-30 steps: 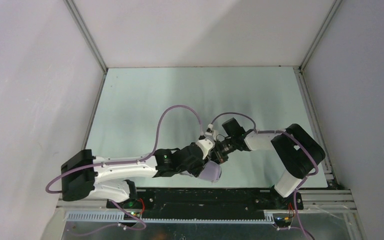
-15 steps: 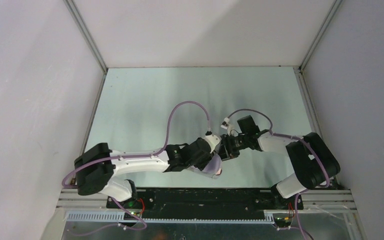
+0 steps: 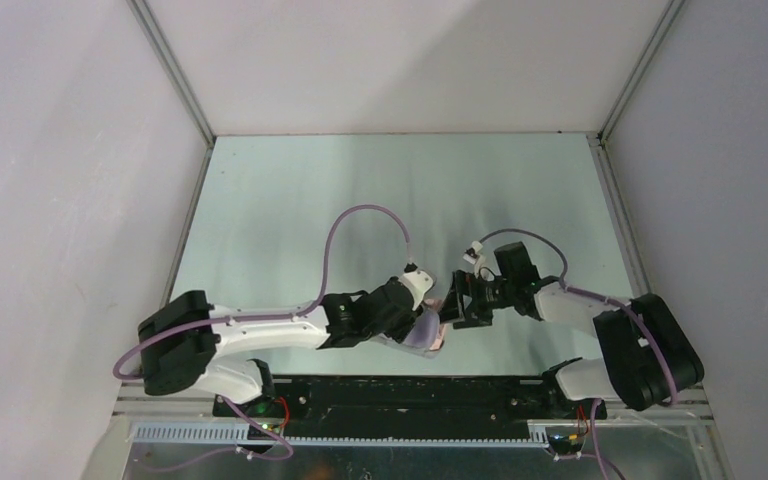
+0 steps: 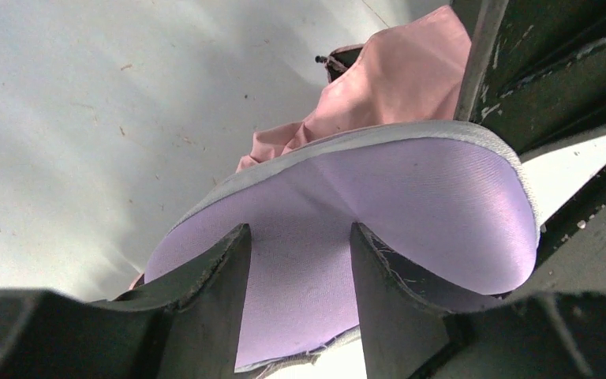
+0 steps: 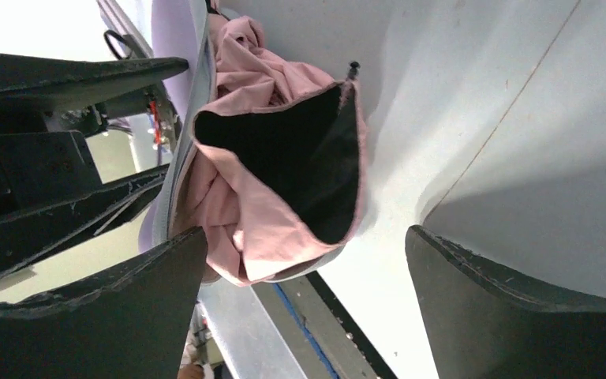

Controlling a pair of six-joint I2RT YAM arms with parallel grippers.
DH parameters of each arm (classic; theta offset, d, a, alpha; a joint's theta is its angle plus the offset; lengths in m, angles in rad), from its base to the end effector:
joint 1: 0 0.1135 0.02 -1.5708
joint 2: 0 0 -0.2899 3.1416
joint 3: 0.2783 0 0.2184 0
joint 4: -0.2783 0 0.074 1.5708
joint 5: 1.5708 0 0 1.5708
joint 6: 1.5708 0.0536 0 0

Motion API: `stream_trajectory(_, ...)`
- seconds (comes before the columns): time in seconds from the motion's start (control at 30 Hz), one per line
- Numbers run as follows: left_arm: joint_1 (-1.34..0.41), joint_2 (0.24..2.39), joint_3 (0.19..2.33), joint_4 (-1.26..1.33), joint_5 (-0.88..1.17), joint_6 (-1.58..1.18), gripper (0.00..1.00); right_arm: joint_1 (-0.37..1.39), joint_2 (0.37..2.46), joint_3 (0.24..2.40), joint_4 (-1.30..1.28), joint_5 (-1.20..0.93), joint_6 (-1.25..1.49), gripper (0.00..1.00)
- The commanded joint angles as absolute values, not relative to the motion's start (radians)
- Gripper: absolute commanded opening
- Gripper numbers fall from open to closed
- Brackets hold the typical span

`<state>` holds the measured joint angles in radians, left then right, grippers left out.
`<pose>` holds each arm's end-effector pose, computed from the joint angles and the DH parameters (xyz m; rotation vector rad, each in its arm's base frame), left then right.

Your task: Put away the umbrella

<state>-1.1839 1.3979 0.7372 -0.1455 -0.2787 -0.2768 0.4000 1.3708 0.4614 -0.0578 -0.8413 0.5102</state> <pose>0.1116 -0.2349 0.2270 0.9173 2.1864 -0.3877 0.1696 0.1151 0.1784 -0.2199 2.6349 1.4106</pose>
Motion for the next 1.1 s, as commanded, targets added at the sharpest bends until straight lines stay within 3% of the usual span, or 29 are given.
stream_trajectory(0.0, -1.201, 1.373, 0.682, -0.298, -0.242, -0.31, 0.54, 0.373, 1.242, 0.37, 0.159, -0.884, 0.723, 1.0)
stream_trajectory(0.23, -1.209, 1.325, 0.699, -0.34, -0.242, -0.32, 0.55, 0.353, 0.994, 0.283, 0.139, -0.745, 0.826, 0.99)
stream_trajectory(0.43, -1.212, 1.281, 0.744, -0.435, -0.255, -0.276, 0.6, 0.366, 0.978, 0.242, 0.11, -0.686, 0.891, 0.87)
stream_trajectory(0.63, -1.213, 1.247, 0.778, -0.507, -0.253, -0.245, 0.67, 0.352, 0.906, 0.215, 0.01, -0.604, 0.949, 0.99)
stream_trajectory(0.93, -1.213, 1.234, 0.845, -0.581, -0.27, -0.237, 0.73, 0.482, 0.723, 0.1, -0.025, -0.313, 1.28, 0.99)
stream_trajectory(1.07, -1.228, 1.254, 0.855, -0.586, -0.254, -0.233, 0.76, 0.552, 0.801, 0.125, -0.015, -0.251, 1.29, 0.97)
